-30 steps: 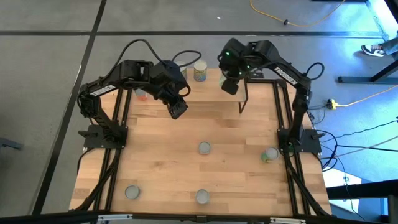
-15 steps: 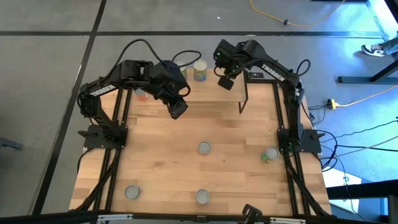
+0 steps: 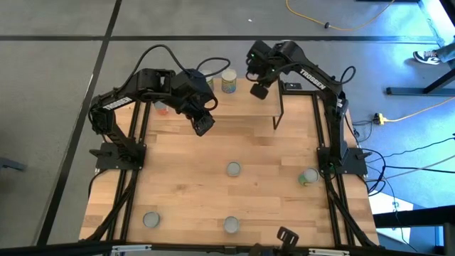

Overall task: Pick and place cans onto a shelf
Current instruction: Put the canned mixed veggies on the shelf

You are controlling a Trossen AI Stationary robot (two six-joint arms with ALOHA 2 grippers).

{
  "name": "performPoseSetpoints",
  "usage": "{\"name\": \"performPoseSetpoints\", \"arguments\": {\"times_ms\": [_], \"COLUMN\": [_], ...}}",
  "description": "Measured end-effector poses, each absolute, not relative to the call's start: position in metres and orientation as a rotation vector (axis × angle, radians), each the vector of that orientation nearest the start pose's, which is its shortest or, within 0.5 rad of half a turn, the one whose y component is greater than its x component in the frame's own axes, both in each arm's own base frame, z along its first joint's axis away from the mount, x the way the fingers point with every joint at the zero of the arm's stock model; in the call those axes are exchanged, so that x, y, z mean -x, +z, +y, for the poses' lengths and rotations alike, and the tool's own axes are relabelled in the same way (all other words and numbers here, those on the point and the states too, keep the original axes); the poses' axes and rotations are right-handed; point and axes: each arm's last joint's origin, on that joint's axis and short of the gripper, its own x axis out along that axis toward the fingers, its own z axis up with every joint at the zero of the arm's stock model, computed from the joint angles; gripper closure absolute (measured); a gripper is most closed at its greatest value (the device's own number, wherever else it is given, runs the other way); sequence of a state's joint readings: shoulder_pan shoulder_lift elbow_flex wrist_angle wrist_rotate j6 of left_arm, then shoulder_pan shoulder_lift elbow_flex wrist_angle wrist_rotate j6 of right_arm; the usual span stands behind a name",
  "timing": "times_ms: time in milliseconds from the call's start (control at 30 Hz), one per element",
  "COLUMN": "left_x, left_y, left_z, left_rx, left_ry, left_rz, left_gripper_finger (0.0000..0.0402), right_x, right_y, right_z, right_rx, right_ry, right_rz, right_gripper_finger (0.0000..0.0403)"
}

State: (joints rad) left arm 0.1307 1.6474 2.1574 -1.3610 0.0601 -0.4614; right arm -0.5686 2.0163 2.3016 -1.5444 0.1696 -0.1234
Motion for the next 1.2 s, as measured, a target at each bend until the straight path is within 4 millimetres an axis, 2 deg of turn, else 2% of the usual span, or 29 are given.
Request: {"name": "performPoseSetpoints", "arguments": {"times_ms": [200, 533, 900, 1067, 1200], "left_x": [-0.286, -0.286, -0.286, -0.286, -0.286], "left_y": [0.466, 0.466, 0.466, 0.466, 0.466], "left_z": [0.036, 0.036, 0.036, 0.036, 0.036], "left_rx": [0.514, 0.515, 0.515, 0.515, 0.516], "left_ry": [0.261, 0.261, 0.261, 0.261, 0.261], "left_rz": [0.819, 0.819, 0.819, 0.819, 0.819], "left_gripper_finger": [0.0308, 0.0308, 0.0308, 0.0308, 0.0308], "right_x": [-0.327, -0.344, -0.349, -0.35, -0.35], "right_y": [0.374, 0.347, 0.347, 0.348, 0.348], "right_z": [-0.209, -0.219, -0.216, -0.217, -0.216], "right_rx": [-0.149, -0.132, -0.094, -0.08, -0.079], "right_ry": [-0.511, -0.489, -0.457, -0.449, -0.449], "right_rz": [1.259, 1.331, 1.323, 1.319, 1.318], "right_gripper_finger": [0.0396, 0.0396, 0.0395, 0.0362, 0.0351]}}
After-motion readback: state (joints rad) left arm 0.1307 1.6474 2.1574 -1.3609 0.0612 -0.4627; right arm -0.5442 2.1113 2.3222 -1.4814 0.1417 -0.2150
